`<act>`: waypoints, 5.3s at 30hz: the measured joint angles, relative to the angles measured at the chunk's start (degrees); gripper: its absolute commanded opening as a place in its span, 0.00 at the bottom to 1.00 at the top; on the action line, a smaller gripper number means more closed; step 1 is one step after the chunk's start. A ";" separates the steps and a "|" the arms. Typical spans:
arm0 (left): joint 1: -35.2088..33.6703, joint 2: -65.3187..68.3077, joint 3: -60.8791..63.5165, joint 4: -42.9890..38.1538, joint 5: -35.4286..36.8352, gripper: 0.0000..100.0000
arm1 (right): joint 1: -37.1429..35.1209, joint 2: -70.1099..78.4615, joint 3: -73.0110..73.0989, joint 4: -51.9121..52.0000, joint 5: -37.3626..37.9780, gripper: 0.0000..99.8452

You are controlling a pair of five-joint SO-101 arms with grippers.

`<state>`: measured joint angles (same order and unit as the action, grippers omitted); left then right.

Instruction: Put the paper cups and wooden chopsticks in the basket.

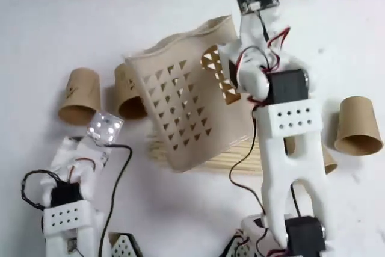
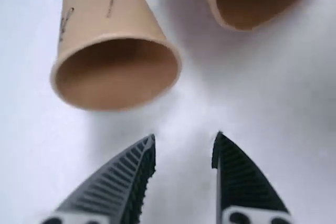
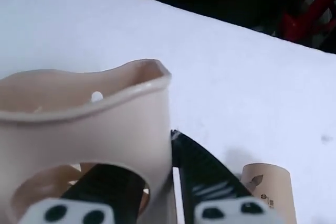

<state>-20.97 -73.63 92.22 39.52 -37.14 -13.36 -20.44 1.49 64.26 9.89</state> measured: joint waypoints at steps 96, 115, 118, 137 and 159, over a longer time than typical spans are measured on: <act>34.02 120.09 -166.68 56.88 28.66 0.03 | 3.96 -22.59 48.26 -14.15 11.69 0.18; 33.41 114.81 -169.76 61.01 42.81 0.15 | 22.07 -21.54 46.51 -5.10 13.98 0.18; 33.32 109.45 -171.43 61.01 40.44 0.15 | 24.79 -21.54 46.51 -4.40 17.23 0.18; 33.32 68.75 -144.00 62.77 23.30 0.14 | 49.41 -61.01 50.64 10.29 66.64 0.25; 33.32 45.63 -69.10 34.55 18.20 0.15 | 57.05 -22.51 60.22 -33.58 82.64 0.25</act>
<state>12.35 -28.00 23.12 74.07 -18.95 43.69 -42.95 61.71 30.68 92.53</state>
